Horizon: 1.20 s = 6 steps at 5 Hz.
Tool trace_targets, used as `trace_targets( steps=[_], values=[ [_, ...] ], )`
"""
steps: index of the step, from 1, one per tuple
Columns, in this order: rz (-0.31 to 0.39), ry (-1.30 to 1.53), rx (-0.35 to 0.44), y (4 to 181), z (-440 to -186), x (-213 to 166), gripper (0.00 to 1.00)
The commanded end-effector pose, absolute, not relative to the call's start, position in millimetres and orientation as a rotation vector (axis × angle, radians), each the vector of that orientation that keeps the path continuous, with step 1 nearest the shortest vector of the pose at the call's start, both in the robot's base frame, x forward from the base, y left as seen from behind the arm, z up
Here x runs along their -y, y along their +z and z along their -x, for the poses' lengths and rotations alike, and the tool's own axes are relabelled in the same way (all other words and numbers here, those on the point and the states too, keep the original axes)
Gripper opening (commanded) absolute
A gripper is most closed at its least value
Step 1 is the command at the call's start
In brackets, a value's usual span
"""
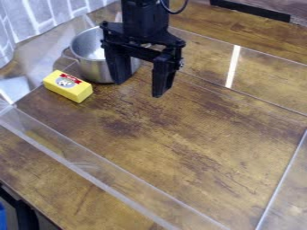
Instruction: Move the yellow butter to the left side of the table
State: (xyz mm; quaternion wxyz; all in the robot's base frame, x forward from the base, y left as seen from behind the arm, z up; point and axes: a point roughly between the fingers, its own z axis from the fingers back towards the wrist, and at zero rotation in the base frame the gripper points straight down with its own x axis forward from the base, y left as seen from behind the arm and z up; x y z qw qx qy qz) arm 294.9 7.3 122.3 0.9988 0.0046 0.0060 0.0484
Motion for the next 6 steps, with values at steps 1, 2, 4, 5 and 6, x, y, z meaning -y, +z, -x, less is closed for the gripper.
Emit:
trace_targets(
  steps=[1, 2, 4, 5, 6],
  values=[
    [-0.012, 0.066, 0.040, 132.0, -296.0, -10.8, 1.00],
    [-0.025, 0.032, 0.040, 129.6, -293.6, -10.6, 0.00],
    [-0.038, -0.069, 0.044, 132.4, -290.8, -1.3, 1.00],
    [-0.041, -0.029, 0.060, 129.3, -292.7, 5.9, 1.00],
    [-0.050, 0.009, 0.083, 126.0, -296.5, 8.5, 1.00]
  ],
)
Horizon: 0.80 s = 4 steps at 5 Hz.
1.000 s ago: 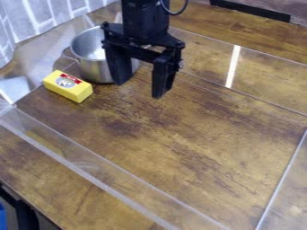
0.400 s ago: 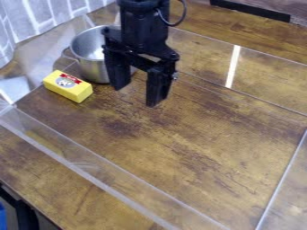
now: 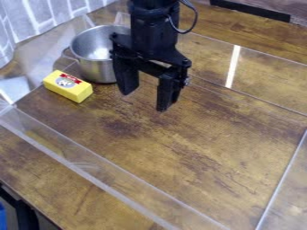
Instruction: Move the yellow butter to the left side of the table
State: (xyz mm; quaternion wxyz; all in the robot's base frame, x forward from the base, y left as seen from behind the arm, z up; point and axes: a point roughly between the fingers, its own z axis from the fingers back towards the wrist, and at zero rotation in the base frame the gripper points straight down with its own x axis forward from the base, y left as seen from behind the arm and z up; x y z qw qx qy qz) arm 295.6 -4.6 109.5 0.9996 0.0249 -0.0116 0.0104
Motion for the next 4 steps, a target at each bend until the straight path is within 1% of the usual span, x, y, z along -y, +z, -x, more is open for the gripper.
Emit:
trace_targets(
  steps=[1, 2, 3, 4],
  values=[
    [-0.062, -0.005, 0.093, 132.5, -301.5, -6.6, 1.00],
    [-0.072, -0.007, 0.107, 139.9, -307.0, -22.4, 1.00],
    [-0.074, 0.087, 0.112, 134.9, -315.6, -23.0, 1.00],
    [-0.067, 0.081, 0.085, 121.6, -319.1, -16.4, 1.00]
  ],
)
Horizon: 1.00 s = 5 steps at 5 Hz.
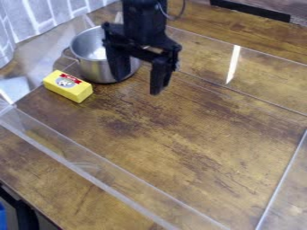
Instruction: Move the yellow butter to the left side of the table
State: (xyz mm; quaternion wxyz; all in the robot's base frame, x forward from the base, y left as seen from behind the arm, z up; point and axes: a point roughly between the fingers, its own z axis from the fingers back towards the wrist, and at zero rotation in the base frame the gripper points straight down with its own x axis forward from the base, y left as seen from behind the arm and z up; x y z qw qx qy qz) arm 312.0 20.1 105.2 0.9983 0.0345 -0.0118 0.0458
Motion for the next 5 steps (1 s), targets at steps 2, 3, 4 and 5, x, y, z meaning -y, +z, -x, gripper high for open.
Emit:
trace_targets(
  steps=[2, 3, 4, 5],
  values=[
    [-0.051, 0.010, 0.095, 139.8, -312.2, -11.1, 1.00],
    [-0.047, 0.014, 0.117, 150.3, -300.7, -12.5, 1.00],
    [-0.053, 0.031, 0.100, 144.3, -287.0, -10.3, 1.00],
    [-0.056, 0.013, 0.101, 143.2, -288.0, -8.4, 1.00]
  ],
)
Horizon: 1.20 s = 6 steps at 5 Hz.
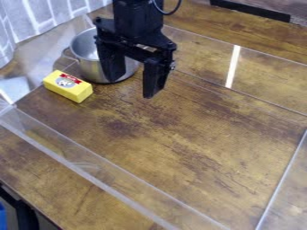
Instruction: Move the yellow butter to the left side of the table
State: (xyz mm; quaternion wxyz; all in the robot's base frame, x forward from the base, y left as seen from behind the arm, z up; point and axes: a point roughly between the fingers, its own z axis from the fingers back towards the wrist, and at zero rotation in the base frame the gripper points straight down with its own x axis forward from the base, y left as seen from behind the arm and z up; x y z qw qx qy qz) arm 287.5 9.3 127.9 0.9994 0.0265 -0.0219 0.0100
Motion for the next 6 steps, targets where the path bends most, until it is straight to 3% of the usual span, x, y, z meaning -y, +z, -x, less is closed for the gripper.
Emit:
trace_targets(
  steps=[1, 3, 5, 6],
  values=[
    [-0.058, -0.025, 0.091, 139.7, -286.6, -5.5, 1.00],
    [-0.066, 0.057, 0.075, 128.8, -294.3, 0.7, 1.00],
    [-0.071, 0.016, 0.097, 134.3, -308.8, -1.5, 1.00],
    [-0.078, 0.114, 0.059, 130.4, -309.3, -8.1, 1.00]
  ],
)
